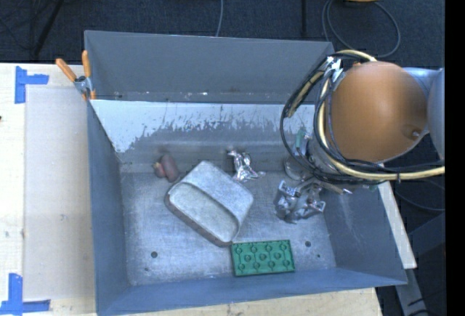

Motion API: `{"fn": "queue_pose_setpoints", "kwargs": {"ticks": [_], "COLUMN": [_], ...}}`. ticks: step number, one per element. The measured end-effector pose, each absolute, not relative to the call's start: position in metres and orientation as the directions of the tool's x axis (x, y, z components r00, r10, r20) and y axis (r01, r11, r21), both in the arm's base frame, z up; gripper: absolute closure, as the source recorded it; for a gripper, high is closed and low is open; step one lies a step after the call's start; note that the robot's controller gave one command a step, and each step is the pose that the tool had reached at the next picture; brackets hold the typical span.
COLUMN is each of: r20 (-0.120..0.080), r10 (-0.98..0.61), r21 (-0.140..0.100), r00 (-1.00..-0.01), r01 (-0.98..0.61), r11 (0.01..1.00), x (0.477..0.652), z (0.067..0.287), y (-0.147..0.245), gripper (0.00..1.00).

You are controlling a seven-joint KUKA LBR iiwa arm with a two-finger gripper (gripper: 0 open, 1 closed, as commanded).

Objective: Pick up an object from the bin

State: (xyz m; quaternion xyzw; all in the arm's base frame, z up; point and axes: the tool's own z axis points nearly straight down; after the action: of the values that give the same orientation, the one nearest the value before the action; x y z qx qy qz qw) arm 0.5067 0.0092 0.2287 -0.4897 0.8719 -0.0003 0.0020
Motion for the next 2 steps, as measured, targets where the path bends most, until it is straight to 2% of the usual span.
{"fn": "queue_pose_setpoints", "kwargs": {"ticks": [1,2], "r20": [-0.001,0.003], "r10": [-0.851,-0.931], "r21": [0.002,0.01], "r00": [-0.526,-0.366], "r01": [-0.851,-0.931], "r11": [0.526,0.366], "x": [0.506,0.474], "z": [0.227,0.114], "y": [0.008,0.035], "gripper": [0.0,0.0]}}
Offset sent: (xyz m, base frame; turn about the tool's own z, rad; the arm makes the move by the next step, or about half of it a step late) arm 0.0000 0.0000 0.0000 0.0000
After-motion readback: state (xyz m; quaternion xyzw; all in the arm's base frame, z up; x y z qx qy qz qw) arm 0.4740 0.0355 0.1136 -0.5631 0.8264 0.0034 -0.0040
